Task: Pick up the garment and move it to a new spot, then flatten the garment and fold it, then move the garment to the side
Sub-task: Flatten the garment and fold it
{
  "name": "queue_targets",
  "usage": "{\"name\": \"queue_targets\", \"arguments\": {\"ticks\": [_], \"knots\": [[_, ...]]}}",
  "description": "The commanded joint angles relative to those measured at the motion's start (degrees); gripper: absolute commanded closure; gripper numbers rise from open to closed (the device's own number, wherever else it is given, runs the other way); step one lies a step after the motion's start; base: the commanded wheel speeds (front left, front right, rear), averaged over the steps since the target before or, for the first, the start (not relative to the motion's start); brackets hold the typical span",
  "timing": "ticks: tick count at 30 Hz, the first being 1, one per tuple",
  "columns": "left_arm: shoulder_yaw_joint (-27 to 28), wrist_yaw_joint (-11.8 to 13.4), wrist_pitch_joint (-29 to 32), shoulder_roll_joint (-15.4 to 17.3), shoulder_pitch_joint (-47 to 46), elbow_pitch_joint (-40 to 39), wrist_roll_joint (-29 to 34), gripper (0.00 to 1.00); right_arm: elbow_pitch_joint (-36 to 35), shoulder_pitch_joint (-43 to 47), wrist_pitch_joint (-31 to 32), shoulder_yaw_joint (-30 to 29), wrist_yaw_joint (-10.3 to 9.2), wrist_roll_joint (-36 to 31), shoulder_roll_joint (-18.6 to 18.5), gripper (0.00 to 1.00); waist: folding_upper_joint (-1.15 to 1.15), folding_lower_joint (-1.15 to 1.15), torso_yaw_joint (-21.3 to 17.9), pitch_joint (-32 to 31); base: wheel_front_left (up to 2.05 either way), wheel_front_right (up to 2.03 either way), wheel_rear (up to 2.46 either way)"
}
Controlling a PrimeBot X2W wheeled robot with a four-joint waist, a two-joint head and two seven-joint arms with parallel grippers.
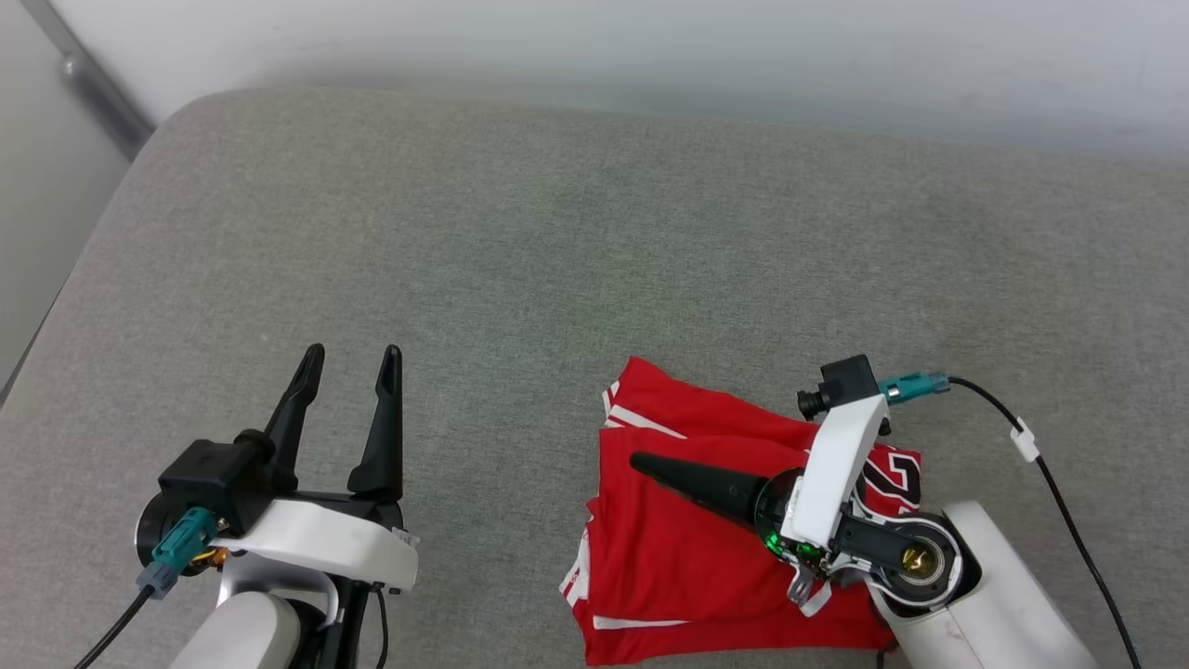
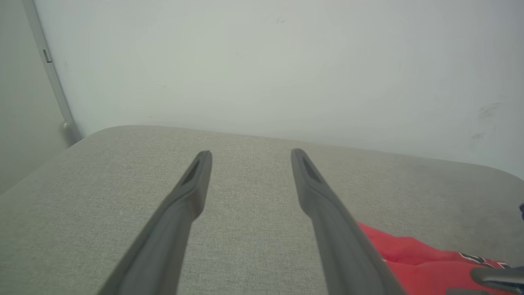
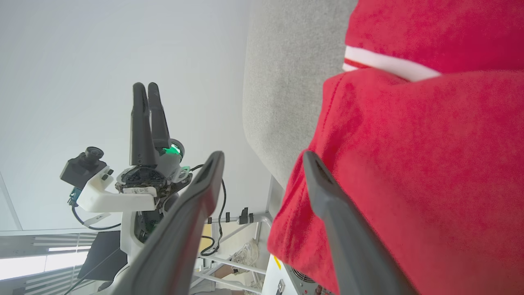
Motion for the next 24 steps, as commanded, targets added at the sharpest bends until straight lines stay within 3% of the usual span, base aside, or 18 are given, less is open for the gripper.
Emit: {"name": "queue_targets", "arguments": {"ticks": [1, 5, 10, 19, 24], "knots": [[0.2, -0.2, -0.3, 0.0, -0.4, 0.2, 0.4, 0.0, -1.6, -0.7, -0.7, 0.7, 0.0, -1.0, -0.6, 0.0, 0.0, 0.0, -0.5, -0.4, 0.0, 0.0, 0.0], [0.3, 0.1, -0.4, 0.0, 0.4, 0.6, 0.5, 0.0, -7.5, 0.3, -4.3, 3.2, -0.01, -6.4, -3.7, 0.0, 0.0, 0.0, -1.7, -1.4, 0.0, 0.0, 0.0], [0.6, 0.9, -0.5, 0.4, 1.3, 0.7, 0.5, 0.0, -8.4, 2.2, -14.9, 4.9, -0.01, -25.0, -10.0, 0.0, 0.0, 0.0, -3.8, -2.6, 0.0, 0.0, 0.0], [1.6, 2.0, -0.5, 0.9, 3.8, 1.3, -0.4, 0.0, -9.2, 7.6, -21.3, -6.5, -0.01, -45.9, -11.8, 0.0, 0.0, 0.0, -8.2, -5.0, 0.0, 0.0, 0.0], [2.3, 2.5, -0.6, 0.7, 5.7, 1.9, -0.9, 0.0, -15.3, 12.2, -28.5, -15.0, -0.01, -55.3, -9.6, 0.0, 0.0, 0.0, -10.1, -6.8, 0.0, 0.0, 0.0]]}}
